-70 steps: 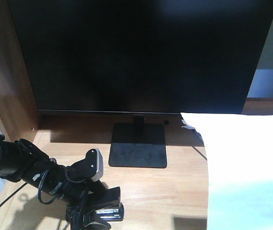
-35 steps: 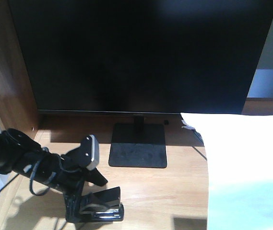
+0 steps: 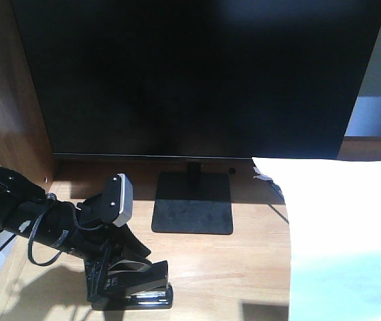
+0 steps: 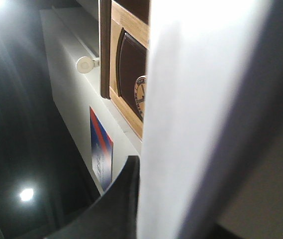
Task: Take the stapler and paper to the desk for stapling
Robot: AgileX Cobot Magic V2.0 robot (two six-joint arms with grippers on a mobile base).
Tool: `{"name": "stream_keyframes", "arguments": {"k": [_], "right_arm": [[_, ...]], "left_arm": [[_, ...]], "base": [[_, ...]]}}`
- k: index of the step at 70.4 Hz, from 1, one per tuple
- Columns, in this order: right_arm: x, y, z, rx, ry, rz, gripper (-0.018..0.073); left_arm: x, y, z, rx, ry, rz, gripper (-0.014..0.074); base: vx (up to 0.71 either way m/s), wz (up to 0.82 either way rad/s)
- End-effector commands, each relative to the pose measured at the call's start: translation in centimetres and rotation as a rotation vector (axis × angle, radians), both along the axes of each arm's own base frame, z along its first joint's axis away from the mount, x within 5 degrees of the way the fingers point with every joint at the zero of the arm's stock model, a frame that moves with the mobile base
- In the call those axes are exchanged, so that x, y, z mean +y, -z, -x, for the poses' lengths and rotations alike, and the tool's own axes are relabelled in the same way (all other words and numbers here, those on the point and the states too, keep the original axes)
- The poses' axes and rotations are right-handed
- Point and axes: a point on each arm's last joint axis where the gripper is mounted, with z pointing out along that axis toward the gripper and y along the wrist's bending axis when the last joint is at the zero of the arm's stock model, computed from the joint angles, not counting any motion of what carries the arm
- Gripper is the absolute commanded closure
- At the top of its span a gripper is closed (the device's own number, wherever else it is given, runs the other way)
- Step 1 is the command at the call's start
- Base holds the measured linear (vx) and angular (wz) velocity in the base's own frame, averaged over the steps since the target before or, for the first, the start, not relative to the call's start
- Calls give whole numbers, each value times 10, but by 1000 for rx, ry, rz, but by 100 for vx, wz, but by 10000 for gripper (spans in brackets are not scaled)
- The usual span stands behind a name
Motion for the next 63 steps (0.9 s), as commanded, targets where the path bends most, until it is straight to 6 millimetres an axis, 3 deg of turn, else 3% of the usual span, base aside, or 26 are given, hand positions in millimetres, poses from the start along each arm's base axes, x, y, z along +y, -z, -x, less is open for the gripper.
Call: {"name": "stream_keyframes", "arguments": {"k": [1, 7, 63], "right_arm": [[-1, -9, 2, -52, 2, -10, 561], [-1, -9, 2, -52, 2, -10, 561], [-1, -9, 2, -52, 2, -10, 561]], "left_arm": [[-2, -22, 0, -26, -12, 66, 551], [-2, -22, 0, -27, -14, 66, 605], [-4, -2, -5, 16, -16, 42, 603]], "base": [[0, 0], [0, 0], [0, 0]]}}
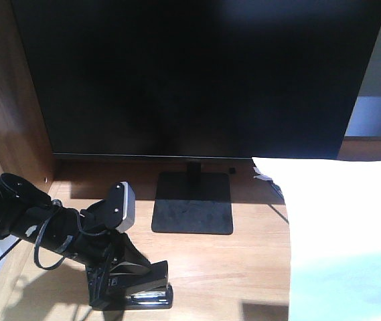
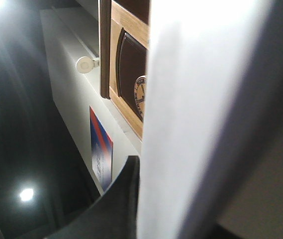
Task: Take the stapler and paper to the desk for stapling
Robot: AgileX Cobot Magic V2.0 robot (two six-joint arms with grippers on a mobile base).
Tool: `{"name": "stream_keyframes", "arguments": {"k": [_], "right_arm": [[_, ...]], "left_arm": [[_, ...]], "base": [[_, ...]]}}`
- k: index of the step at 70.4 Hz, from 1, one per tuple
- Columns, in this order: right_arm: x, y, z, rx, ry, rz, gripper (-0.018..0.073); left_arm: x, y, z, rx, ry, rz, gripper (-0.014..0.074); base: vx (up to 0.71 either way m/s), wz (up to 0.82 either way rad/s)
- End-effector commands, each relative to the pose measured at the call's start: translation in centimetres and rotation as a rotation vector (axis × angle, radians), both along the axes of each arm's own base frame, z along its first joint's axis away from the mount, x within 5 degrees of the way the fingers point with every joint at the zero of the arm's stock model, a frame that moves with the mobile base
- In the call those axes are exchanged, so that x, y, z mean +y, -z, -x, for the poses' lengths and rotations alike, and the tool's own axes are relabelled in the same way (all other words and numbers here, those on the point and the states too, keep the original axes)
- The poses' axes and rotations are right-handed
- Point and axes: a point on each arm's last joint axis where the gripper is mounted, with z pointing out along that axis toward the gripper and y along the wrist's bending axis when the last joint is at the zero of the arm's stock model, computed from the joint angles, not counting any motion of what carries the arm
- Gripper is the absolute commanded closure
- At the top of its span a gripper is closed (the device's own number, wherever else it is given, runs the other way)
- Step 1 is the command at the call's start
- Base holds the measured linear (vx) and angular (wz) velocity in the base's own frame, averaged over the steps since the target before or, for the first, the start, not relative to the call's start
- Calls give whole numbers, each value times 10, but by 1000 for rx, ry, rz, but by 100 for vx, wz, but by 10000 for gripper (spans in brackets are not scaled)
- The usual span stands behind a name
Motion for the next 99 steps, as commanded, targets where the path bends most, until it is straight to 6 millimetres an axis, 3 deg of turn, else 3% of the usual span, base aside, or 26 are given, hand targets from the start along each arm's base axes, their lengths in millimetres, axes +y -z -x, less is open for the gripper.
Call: {"name": "stream_keyframes", "arguments": {"k": [1, 99], "right_arm": [[-1, -9, 2, -52, 2, -10, 561], [-1, -9, 2, -51, 3, -12, 561]], "left_arm": [[-4, -20, -1, -30, -12, 61, 603], [-4, -20, 0, -26, -7, 66, 603]], "base": [[0, 0], [0, 0]]}}
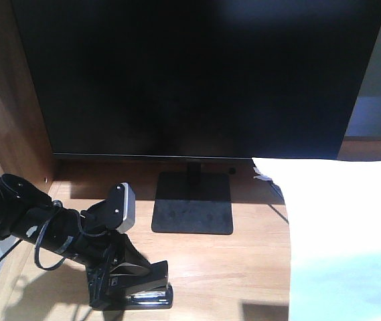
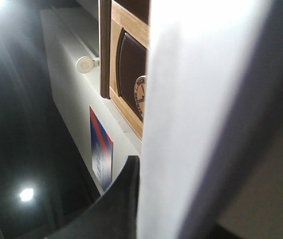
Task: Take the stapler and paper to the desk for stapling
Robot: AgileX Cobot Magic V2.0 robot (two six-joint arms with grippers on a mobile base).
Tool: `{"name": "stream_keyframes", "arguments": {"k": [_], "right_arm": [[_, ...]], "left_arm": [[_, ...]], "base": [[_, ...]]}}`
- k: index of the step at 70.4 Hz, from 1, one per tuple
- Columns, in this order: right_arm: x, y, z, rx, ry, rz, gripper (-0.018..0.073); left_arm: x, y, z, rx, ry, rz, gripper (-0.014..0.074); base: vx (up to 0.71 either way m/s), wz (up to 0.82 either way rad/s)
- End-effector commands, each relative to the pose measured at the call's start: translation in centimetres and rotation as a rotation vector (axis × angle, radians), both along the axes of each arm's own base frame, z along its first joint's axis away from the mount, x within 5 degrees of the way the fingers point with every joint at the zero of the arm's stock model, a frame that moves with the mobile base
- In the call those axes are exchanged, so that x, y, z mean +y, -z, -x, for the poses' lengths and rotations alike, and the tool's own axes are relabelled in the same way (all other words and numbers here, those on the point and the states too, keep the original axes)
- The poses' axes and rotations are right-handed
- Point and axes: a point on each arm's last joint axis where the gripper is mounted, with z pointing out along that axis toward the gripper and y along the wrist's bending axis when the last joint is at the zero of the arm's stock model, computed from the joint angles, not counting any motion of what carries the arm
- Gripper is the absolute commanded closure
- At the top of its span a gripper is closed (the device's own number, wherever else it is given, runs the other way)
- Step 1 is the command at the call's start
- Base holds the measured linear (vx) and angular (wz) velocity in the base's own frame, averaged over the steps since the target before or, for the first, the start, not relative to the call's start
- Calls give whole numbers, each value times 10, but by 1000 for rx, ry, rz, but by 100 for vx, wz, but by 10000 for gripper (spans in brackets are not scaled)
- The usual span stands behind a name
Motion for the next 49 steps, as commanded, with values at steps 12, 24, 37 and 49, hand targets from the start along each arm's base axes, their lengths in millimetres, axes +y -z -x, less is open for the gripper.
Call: {"name": "stream_keyframes", "arguments": {"k": [12, 24, 37, 49], "right_arm": [[-1, -9, 2, -55, 3, -18, 561], [-1, -9, 2, -50, 5, -21, 561], [-1, -6, -3, 11, -3, -25, 561], [-2, -6, -10, 81, 17, -26, 561]], "left_arm": [[-4, -22, 0, -30, -7, 67, 603], [-4, -22, 0, -30, -7, 67, 603], [-4, -22, 0, -30, -7, 67, 603], [-4, -22, 0, -30, -7, 67, 603]], "base": [[0, 0], [0, 0], [0, 0], [0, 0]]}}
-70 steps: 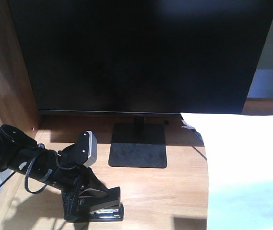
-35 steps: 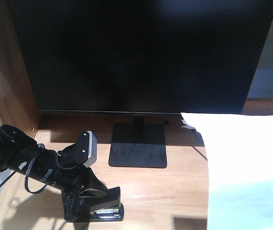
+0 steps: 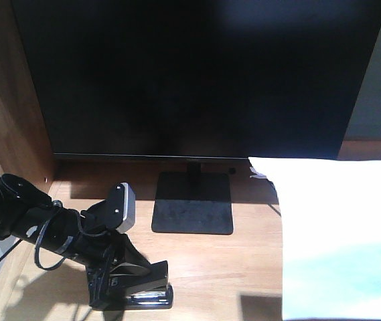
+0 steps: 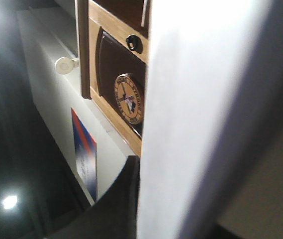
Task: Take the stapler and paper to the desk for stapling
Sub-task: 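Swing the white paper in with the right gripper and lay it down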
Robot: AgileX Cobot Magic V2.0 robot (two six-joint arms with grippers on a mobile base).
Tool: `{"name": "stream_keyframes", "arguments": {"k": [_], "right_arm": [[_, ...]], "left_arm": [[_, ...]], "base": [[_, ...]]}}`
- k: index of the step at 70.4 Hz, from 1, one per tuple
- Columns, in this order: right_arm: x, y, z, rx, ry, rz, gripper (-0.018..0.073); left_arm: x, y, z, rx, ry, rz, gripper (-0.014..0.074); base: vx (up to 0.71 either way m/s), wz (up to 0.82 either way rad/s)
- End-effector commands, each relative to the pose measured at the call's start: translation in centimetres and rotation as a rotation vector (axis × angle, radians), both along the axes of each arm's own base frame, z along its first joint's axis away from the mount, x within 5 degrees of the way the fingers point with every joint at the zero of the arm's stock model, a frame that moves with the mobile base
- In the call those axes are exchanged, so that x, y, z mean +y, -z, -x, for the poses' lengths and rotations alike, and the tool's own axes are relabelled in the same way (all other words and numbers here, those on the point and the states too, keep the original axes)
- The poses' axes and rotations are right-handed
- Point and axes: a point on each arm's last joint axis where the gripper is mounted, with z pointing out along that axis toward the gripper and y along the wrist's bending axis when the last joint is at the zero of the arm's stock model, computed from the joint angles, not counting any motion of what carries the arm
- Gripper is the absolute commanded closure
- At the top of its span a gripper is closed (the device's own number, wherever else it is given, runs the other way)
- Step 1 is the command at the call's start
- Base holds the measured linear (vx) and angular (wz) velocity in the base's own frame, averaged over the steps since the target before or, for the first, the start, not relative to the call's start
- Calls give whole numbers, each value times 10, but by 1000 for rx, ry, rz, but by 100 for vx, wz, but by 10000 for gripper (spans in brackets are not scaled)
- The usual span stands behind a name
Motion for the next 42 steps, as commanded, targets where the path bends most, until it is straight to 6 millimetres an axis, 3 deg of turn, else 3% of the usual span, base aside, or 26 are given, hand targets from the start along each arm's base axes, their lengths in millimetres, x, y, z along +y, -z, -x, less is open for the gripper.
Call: {"name": "stream_keyframes", "arguments": {"k": [1, 20, 42], "right_arm": [[-2, -12, -4, -6, 11, -22, 561], [4, -26, -34, 65, 6, 9, 561], [12, -5, -84, 174, -59, -10, 561]], "left_arm": [[-4, -22, 0, -30, -7, 67, 603], [-4, -22, 0, -30, -7, 67, 603], [-4, -22, 0, -29, -7, 68, 603]], "base": [[0, 0], [0, 0], [0, 0]]}}
